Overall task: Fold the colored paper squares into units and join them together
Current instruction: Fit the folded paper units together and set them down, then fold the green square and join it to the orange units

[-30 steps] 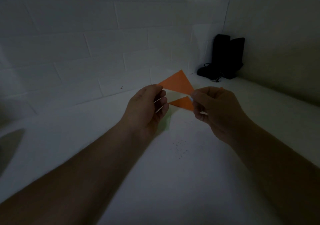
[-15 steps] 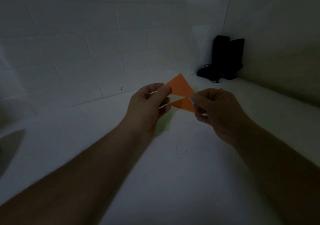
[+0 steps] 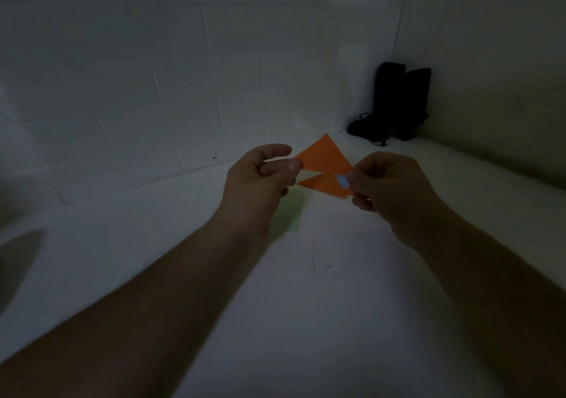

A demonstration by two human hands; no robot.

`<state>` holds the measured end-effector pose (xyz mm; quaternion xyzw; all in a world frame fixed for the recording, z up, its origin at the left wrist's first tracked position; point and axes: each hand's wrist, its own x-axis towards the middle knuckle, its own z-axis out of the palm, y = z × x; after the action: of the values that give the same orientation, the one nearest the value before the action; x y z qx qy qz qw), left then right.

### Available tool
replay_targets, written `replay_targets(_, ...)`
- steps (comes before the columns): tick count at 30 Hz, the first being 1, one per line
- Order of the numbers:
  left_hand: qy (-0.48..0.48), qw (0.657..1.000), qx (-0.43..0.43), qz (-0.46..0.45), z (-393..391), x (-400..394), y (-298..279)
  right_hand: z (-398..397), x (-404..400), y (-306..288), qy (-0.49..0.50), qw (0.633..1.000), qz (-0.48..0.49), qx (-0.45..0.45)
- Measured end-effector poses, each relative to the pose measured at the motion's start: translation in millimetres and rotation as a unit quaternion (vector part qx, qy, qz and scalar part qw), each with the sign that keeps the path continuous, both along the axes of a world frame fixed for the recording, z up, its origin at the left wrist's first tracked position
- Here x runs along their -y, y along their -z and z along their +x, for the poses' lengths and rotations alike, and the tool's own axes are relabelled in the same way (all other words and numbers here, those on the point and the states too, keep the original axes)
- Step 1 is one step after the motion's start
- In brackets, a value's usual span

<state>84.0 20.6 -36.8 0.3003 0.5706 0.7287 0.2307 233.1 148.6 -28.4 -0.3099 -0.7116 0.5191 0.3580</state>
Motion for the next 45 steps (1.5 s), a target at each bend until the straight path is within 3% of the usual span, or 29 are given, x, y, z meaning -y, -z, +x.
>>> replay_targets(5, -0.025, 1.0, 0.013, -0.01, -7.0, 1.4, 0.7, 9.3, -7.0, -6.6, -0.03, 0.999, -0.028, 0.026)
replay_targets(9, -0.056, 0.998, 0.031, -0.019, -14.5, 1.7, 0.9, 10.2, -17.3, -10.4, 0.01, 0.997, -0.08, -0.008)
replay_targets(17, -0.04, 0.995, -0.068, -0.061, -8.6, 1.7, 2.0, 4.6, -10.5, 0.6, -0.042, 0.999, 0.011, 0.024)
replay_targets(21, -0.008, 0.987, -0.129, -0.09, -12.0, 6.3, 0.2, 9.8, -22.8, 4.9, -0.014, 0.999, 0.039, 0.033)
replay_targets(24, -0.05, 0.954, -0.251, -0.156, -34.9, 11.7, -0.5, 17.8, -36.6, 10.8, 0.026, 0.996, 0.056, 0.06)
replay_targets(28, -0.076, 0.869, -0.369, -0.322, -60.0, 24.8, -0.8, 17.7, -40.9, 19.8, 0.044, 0.979, 0.128, 0.154)
replay_targets(31, -0.039, 0.824, -0.38, -0.418, -63.1, 28.5, -1.8, 16.9, -41.0, 23.1, 0.033, 0.971, 0.141, 0.19)
replay_targets(34, -0.013, 0.807, -0.366, -0.464, -60.3, 26.0, -2.7, 18.5, -41.2, 24.0, 0.02, 0.966, 0.156, 0.205)
replay_targets(38, 0.008, 0.748, -0.431, -0.504, -60.7, 19.2, 5.2, 18.7, -41.7, 25.8, 0.025, 0.961, 0.168, 0.217)
replay_targets(45, 0.037, 0.77, -0.414, -0.485, -58.0, 20.7, 0.8, 17.4, -43.8, 26.9, 0.05, 0.969, 0.137, 0.201)
